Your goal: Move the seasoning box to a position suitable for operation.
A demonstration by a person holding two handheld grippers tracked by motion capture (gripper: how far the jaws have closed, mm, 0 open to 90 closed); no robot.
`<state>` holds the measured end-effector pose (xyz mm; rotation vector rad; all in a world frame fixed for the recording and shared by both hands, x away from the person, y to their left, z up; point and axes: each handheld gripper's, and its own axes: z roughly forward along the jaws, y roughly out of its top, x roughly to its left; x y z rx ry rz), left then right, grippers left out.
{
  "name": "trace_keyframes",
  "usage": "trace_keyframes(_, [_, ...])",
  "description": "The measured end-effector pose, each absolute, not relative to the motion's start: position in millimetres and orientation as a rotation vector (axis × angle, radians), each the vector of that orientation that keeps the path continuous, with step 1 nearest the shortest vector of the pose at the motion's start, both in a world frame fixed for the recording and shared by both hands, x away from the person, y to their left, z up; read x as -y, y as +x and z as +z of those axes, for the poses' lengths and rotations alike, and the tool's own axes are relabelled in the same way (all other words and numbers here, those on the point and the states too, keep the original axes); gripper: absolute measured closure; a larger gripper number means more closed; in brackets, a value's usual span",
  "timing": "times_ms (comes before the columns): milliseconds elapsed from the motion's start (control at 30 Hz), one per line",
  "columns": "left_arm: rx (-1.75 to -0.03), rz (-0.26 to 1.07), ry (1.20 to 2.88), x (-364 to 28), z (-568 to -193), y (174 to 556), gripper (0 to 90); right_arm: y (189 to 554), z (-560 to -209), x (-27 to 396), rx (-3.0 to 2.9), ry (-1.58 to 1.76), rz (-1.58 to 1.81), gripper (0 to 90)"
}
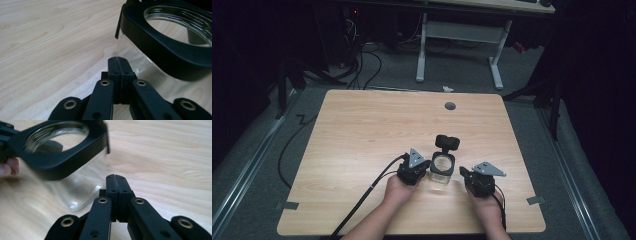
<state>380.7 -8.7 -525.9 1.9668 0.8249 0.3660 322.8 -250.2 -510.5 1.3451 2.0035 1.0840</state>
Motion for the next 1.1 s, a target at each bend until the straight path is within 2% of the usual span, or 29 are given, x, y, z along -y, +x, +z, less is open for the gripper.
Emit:
trace_keyframes(233, [-0.862,0.354,1.930,-1,-524,367,90.0,322,-514,229,-2.031,1.329,1.083,90.0])
trace_keyframes(467, [-0.869,0.347,1.934,-19,-526,347,90.0,351,-522,213,-2.081,1.291,1.066,90.0])
trace_keyframes(567, [-0.842,0.384,1.944,-25,-523,337,90.0,356,-520,210,-2.064,1.292,1.062,89.5])
trace_keyframes(700, [-0.889,0.445,1.900,-37,-516,356,90.0,343,-516,214,-2.047,1.295,1.098,89.5])
trace_keyframes(733, [-0.900,0.459,1.899,-36,-516,365,90.0,330,-515,213,-2.049,1.283,1.098,89.6])
trace_keyframes(900, [-0.893,0.422,1.913,-18,-519,411,90.0,311,-512,212,-2.059,1.270,1.118,89.6])
trace_keyframes(1100, [-0.850,0.368,1.938,-11,-524,403,90.0,309,-513,211,-2.067,1.271,1.106,89.8])
